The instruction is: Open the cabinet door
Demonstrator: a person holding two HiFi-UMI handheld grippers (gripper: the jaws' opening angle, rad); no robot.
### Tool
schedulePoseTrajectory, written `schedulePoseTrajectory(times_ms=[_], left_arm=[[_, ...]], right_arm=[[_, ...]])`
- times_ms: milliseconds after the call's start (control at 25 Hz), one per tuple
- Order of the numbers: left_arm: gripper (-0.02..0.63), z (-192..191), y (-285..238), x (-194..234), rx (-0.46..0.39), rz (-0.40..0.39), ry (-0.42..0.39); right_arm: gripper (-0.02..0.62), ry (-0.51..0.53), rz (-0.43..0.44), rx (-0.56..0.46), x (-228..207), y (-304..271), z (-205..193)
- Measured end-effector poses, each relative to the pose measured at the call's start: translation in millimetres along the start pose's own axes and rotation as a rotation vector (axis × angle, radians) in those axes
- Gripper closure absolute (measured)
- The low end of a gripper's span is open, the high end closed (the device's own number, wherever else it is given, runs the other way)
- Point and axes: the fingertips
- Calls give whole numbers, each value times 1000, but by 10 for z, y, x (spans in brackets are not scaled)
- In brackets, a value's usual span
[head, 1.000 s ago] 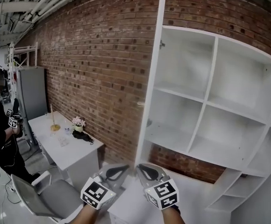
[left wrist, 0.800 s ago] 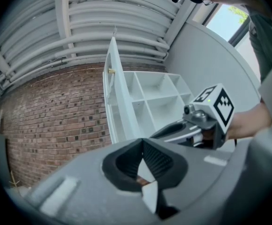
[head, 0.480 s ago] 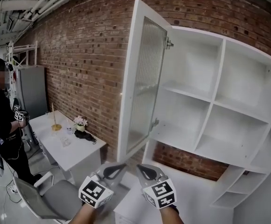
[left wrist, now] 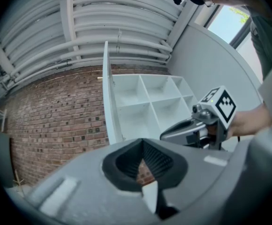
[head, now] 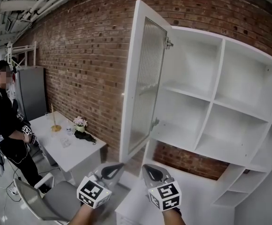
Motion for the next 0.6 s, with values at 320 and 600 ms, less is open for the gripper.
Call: schedulePoseTrajectory(times_ms=[320,600], left_arm=[[604,-23,31,-48,3,-3,2],[604,-34,61,-60,9,10,9]], right_arm=[[592,-12,-27,-11,-41,101,29],[592,-14,-25,-19,-34,132,56]])
Point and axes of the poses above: the fingertips, and each gripper's own axes: y backward along the fingers, x to its left, z out of its top, and after that the axes turned 11 degrees about -x, right-handed
